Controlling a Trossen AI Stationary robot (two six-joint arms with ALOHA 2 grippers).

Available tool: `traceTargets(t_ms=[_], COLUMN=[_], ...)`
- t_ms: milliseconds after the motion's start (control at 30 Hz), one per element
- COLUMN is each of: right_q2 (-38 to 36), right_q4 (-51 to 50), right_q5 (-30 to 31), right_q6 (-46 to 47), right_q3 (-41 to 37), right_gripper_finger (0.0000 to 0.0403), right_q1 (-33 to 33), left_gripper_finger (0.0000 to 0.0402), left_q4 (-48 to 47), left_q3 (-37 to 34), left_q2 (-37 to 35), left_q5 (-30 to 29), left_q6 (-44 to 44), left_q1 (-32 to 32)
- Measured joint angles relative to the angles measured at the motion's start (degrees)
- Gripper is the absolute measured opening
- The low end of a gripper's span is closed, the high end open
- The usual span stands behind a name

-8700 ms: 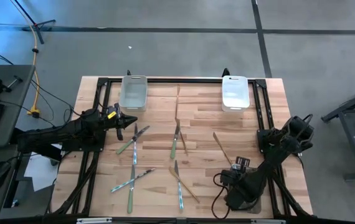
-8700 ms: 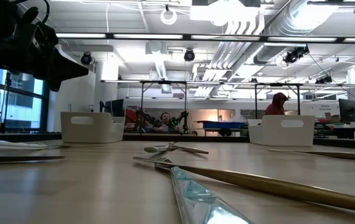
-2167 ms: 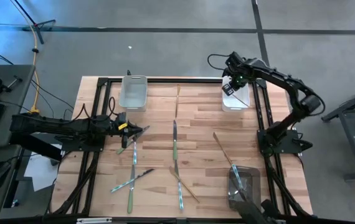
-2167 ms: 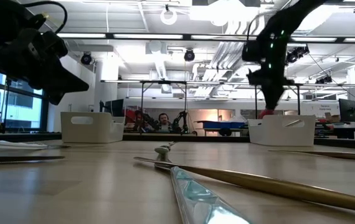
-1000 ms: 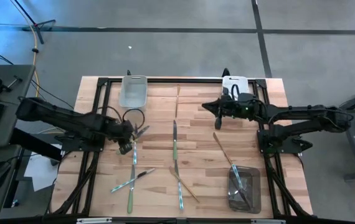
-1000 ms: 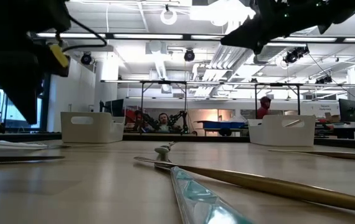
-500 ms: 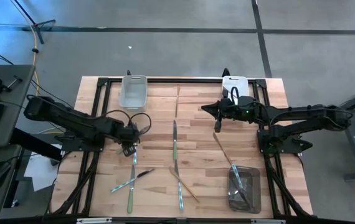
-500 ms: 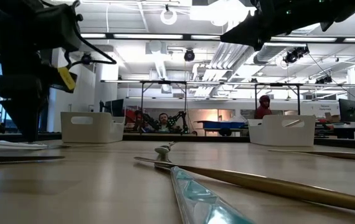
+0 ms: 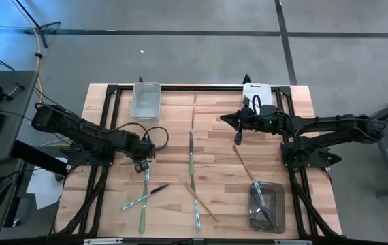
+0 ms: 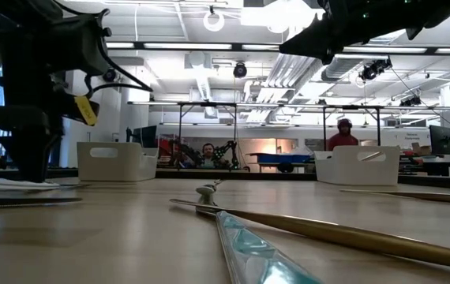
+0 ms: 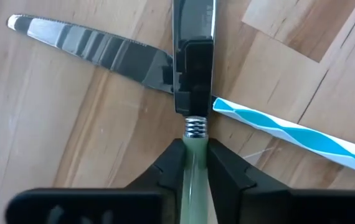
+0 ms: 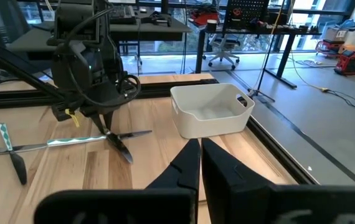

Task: Sort silverware by color (type)
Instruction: Put the top left green knife into the gray bin

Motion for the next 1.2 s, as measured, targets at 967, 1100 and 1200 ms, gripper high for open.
traceTargets(t_ms=[967, 1100, 1200], right_q2=[0.02, 0.02, 0.02], right_q4=[-0.04, -0.11, -0.15], right_q5=[0.00, 0.00, 0.00], right_q6=[0.02, 0.02, 0.02], right_q3=[0.00, 0.00, 0.00], right_gripper_finger=[0.0000, 0.0000, 0.0000], right_q1=[-0.09, -0.09, -0.09], left_gripper_finger=[0.0029, 0.0029, 0.0029], left_q4=[-34.75, -34.77, -34.88], left_q3=[41.33, 44.75, 46.38], left_q2=[3.87, 12.21, 17.60], left_q5=[4.57, 4.92, 4.87], left_q6=[26.35, 29.40, 29.46], left_q1=[44.77, 50.86, 54.96])
